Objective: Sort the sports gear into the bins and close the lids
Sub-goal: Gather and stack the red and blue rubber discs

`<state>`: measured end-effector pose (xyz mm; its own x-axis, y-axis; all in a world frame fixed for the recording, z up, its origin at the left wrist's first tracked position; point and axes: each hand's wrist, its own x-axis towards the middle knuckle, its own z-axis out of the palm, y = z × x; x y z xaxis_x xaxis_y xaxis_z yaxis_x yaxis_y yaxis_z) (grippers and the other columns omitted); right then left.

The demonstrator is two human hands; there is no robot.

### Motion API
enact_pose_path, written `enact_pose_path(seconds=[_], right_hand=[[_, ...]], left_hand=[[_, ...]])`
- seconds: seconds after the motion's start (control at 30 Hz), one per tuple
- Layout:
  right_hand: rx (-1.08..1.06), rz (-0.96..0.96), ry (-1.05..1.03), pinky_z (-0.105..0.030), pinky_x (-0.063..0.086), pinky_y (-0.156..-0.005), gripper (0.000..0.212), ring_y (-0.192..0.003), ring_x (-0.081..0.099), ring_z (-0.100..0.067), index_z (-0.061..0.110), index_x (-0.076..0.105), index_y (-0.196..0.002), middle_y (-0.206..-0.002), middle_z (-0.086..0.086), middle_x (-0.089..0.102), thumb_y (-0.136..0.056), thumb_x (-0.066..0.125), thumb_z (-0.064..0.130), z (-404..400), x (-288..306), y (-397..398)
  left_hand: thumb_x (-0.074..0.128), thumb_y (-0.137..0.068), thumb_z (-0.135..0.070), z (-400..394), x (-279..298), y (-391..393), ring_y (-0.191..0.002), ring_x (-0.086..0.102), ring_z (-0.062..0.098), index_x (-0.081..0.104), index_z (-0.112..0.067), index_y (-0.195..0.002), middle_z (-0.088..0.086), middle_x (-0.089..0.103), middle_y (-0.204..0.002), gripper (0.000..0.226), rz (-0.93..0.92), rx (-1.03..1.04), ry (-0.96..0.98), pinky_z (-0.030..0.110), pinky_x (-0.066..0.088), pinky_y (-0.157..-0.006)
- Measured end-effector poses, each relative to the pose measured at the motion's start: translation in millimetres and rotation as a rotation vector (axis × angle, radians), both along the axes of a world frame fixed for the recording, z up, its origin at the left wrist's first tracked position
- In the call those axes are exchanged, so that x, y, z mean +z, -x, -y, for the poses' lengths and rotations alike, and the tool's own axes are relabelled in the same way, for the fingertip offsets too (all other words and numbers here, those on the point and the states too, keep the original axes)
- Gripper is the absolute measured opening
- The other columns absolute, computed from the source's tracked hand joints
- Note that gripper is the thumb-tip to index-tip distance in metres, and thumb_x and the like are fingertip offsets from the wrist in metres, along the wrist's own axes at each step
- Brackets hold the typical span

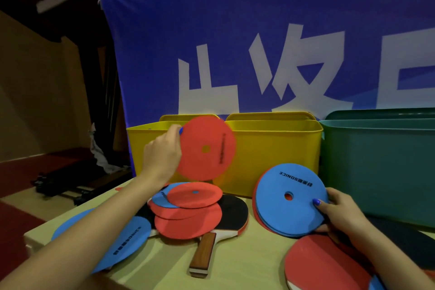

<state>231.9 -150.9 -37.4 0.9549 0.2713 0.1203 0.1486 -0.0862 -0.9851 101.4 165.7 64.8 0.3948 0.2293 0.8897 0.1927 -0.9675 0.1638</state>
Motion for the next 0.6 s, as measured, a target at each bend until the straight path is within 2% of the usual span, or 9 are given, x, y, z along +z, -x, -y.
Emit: enact_pose_path(seconds=[0.1, 0.17, 0.27, 0.33, 0.43, 0.5, 0.6], right_hand=[[0.015, -0.024, -0.036, -0.033, 0.054, -0.040, 0.017, -0.068, 0.067, -0.034, 0.004, 0.053, -0.111, -0.094, -0.015, 0.064, -0.096, 0.047, 0.002, 0, 1, 2], [0.037, -0.053, -0.082, -0.036, 0.056, -0.045, 0.018, -0.076, 0.067, -0.034, 0.002, 0.055, -0.112, -0.097, -0.016, 0.065, -0.096, 0.047, 0.001, 1, 2, 3], [0.059, -0.067, -0.099, -0.061, 0.054, -0.070, 0.015, -0.072, 0.069, -0.034, 0.006, 0.058, -0.107, -0.097, -0.018, 0.067, -0.096, 0.047, 0.002, 3, 2, 4], [0.068, -0.059, -0.092, -0.065, 0.050, -0.076, 0.015, -0.066, 0.069, -0.031, 0.008, 0.057, -0.105, -0.094, -0.018, 0.067, -0.097, 0.047, 0.004, 4, 4, 5], [0.099, -0.044, -0.079, -0.058, 0.051, -0.070, 0.015, -0.063, 0.068, -0.027, 0.010, 0.058, -0.107, -0.087, -0.012, 0.068, -0.098, 0.046, 0.011, 5, 6, 8], [0.125, -0.051, -0.080, -0.051, 0.055, -0.067, 0.019, -0.064, 0.068, -0.022, 0.010, 0.059, -0.107, -0.086, -0.010, 0.066, -0.099, 0.044, 0.018, 6, 7, 7], [0.166, -0.056, -0.081, -0.039, 0.059, -0.057, 0.022, -0.065, 0.067, -0.016, 0.010, 0.060, -0.108, -0.087, -0.008, 0.064, -0.097, 0.048, 0.026, 8, 9, 7]], left_hand=[[0.036, -0.100, -0.017, 36, 2, -24, -0.067, 0.052, 0.044, 0.045, -0.016, -0.076, 0.015, 0.055, -0.066, 0.026, 0.078, -0.246, 0.218, 0.041, 0.030, -0.054], [0.036, -0.099, -0.017, 53, -13, -46, -0.073, 0.054, 0.042, 0.051, -0.011, -0.077, 0.019, 0.059, -0.073, 0.028, 0.004, -0.346, 0.321, 0.042, 0.034, -0.060], [0.039, -0.099, -0.006, 76, -56, -73, -0.076, 0.057, 0.033, 0.056, -0.002, -0.083, 0.022, 0.062, -0.082, 0.023, -0.130, -0.431, 0.469, 0.035, 0.028, -0.063], [0.037, -0.099, -0.006, 86, -88, -85, -0.062, 0.055, 0.027, 0.052, -0.007, -0.082, 0.018, 0.060, -0.073, 0.023, -0.205, -0.424, 0.583, 0.036, 0.033, -0.058], [0.034, -0.101, -0.010, 93, -118, -93, -0.047, 0.045, 0.024, 0.050, -0.003, -0.084, 0.008, 0.050, -0.056, 0.025, -0.225, -0.424, 0.743, 0.046, 0.041, -0.051], [0.033, -0.101, -0.011, 98, -123, -93, -0.041, 0.044, 0.022, 0.051, -0.004, -0.086, 0.008, 0.050, -0.054, 0.025, -0.223, -0.457, 0.792, 0.040, 0.037, -0.044], [0.030, -0.102, -0.016, 111, -115, -90, -0.031, 0.049, 0.017, 0.052, -0.011, -0.090, 0.012, 0.057, -0.054, 0.026, -0.293, -0.551, 0.740, 0.027, 0.035, -0.035]])
